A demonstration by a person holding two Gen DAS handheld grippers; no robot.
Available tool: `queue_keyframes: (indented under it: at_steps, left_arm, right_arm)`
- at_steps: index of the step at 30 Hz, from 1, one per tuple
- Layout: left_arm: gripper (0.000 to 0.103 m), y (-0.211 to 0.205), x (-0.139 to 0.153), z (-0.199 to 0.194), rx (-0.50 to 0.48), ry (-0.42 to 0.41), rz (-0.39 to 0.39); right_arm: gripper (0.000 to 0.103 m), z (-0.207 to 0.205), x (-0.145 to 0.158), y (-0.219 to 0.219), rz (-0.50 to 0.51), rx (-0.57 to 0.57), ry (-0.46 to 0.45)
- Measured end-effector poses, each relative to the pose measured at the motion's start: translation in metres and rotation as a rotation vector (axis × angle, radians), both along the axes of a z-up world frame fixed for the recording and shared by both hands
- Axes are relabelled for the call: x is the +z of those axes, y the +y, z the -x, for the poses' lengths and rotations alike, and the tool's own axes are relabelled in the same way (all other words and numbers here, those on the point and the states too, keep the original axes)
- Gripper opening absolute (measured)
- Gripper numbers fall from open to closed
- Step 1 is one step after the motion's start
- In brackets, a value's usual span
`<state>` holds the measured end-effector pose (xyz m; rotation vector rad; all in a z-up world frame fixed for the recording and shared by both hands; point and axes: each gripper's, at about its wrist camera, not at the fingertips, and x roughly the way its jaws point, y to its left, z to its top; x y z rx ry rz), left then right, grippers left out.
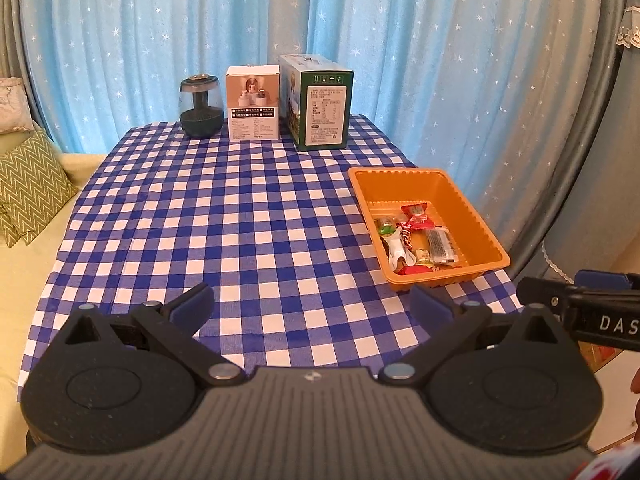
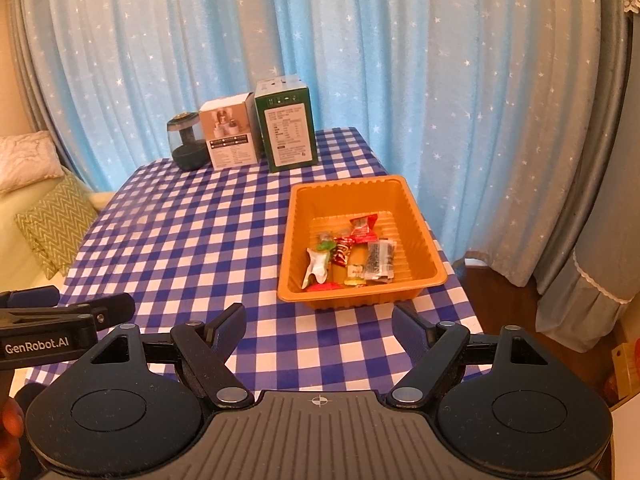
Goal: Organize snacks
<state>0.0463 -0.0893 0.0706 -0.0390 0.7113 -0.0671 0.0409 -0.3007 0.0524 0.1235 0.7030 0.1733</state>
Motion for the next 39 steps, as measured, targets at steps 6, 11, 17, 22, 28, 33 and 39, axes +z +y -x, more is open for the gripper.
queue_keyframes:
  at_steps: [6,11,17,22,28,33,39]
  left_arm:
    - [0.103,0.0013,-0.0037,-0.0012,0.0,0.01,0.011]
    - [0.103,0.0022,-0.0036,-0.0013,-0.002,0.006,0.017]
    - [0.103,0.001,-0.004,-0.0012,-0.004,0.006,0.02]
    - [0.103,0.0005,-0.0045,-0.0014,-0.003,0.007,0.016]
    - [0.103,0.0004,-0.0046,-0.0016,-0.003,0.007,0.016]
    - [0.103,0.0,-0.005,-0.0014,-0.005,0.008,0.015]
    - [0.103,-0.0007,-0.0058,-0.0009,-0.009,0.007,0.012]
  right_arm:
    - [0.079,-0.0003,0.0004,0.0013,0.001,-0.002,0.002]
    - [0.079,-0.0005,0.0016,0.0005,0.002,-0.005,-0.001]
    - [0.079,-0.0006,0.0018,0.0008,0.002,-0.004,0.001]
    - [0.079,-0.0012,0.0012,0.0006,0.001,-0.001,0.001]
    - [0.079,-0.0014,0.0009,0.002,0.004,0.001,0.003]
    - [0.079,-0.0008,0.001,0.0024,0.005,0.002,0.004]
    - [0.079,-0.0008,0.0005,0.0022,0.006,0.001,0.006]
